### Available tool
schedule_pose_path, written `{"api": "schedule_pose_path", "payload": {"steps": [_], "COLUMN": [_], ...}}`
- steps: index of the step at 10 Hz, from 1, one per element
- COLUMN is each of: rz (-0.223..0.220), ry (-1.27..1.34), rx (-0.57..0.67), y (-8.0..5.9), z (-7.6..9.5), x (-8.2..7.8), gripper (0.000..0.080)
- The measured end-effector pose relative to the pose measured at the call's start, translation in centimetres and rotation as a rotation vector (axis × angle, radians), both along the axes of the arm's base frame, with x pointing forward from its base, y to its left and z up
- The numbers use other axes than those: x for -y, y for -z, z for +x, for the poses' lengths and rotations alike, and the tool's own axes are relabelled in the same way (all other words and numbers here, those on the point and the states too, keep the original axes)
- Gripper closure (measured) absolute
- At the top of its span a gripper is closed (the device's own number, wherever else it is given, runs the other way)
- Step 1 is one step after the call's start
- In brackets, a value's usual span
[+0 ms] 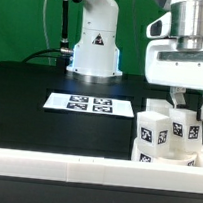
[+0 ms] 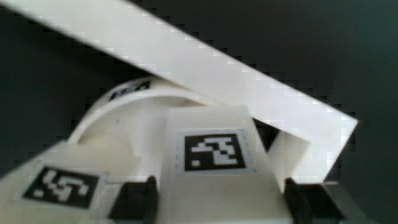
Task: Assemble stool
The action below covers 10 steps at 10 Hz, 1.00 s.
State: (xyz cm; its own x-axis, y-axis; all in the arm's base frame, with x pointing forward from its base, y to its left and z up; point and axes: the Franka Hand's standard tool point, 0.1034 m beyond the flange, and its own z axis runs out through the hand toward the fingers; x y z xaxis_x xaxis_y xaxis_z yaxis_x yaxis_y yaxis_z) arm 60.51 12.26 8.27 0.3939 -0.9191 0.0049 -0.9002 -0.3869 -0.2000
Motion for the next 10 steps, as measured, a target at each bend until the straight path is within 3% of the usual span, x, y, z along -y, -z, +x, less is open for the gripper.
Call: {"api": "schedule_pose_path", "payload": {"steps": [4,6,9,10], "rz": [0.108,0.125,0.187,0.225], "ry": [0.333,0.416,0.615,0.710], "rx": [-0.016,-0.022,-0.040,-0.024], "y": [0.01,0.02,0.08,0.15], "z": [0.11,0.14,0.12,0.17], "x": [-0.15,-0.16,-0.15,0.12], "gripper": [0.0463,0.0463,0.0463,0.0463]}}
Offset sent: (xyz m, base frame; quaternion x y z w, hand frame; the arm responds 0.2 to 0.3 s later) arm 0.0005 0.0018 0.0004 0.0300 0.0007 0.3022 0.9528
